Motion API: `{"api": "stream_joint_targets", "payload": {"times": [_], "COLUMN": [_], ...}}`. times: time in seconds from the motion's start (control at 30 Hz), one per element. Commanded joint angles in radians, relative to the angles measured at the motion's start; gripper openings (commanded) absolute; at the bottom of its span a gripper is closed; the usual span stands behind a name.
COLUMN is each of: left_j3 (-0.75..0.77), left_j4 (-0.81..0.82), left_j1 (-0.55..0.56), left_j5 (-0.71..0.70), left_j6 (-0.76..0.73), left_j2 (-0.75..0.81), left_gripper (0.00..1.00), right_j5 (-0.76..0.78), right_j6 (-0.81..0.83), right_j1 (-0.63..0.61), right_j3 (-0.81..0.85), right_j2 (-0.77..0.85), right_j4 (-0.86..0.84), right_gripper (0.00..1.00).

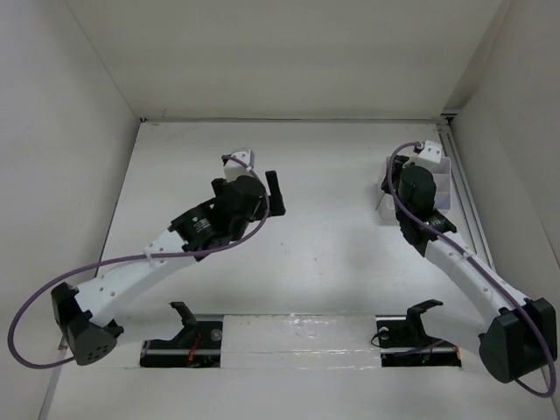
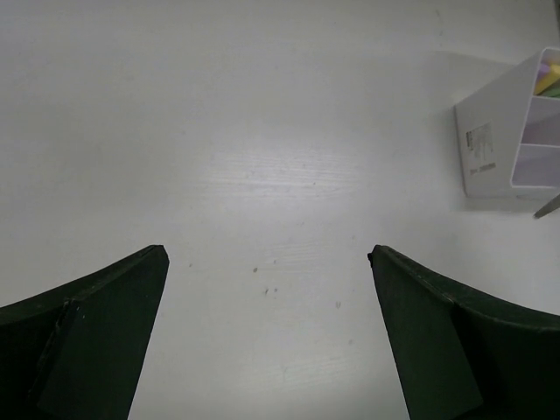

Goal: Sort the stationery into containers
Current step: Place the scissors in the storage box.

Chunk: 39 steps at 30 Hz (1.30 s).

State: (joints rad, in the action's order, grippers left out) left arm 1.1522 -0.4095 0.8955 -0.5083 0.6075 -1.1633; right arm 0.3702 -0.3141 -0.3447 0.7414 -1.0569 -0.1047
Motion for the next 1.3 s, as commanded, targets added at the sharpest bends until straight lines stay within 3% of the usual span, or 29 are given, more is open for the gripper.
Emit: {"api": "stream_joint_targets", "payload": {"times": [0.0, 0.2, 0.4, 1.27], "left_j3": [-0.058, -0.115, -0.163, -0.181], "left_j4": [-0.141, -0.201, -0.172, -0.115], "left_j1": [0.002, 0.002, 0.002, 0.002], "left_j5": [-0.033, 0.002, 0.022, 0.139], "left_j6": [0.080, 0.071, 0.049, -0.015], "left_j2": [0.121, 0.313, 0.402, 0.433], "left_gripper": [1.00, 1.00, 1.00, 1.00], "right_j5": [0.395, 0.685, 0.811, 0.874], "right_j6": [-0.042, -0.033, -0.098, -0.292], "right_j1": [0.033, 0.044, 0.062, 0.075], "right_j3": [0.079, 0.148, 0.176, 0.199], "right_j2": [-0.038, -0.158, -0.241, -0.459], "right_j4": [-0.035, -0.046, -0.046, -0.046], "right_gripper": [0.00, 0.00, 0.00, 0.00]}}
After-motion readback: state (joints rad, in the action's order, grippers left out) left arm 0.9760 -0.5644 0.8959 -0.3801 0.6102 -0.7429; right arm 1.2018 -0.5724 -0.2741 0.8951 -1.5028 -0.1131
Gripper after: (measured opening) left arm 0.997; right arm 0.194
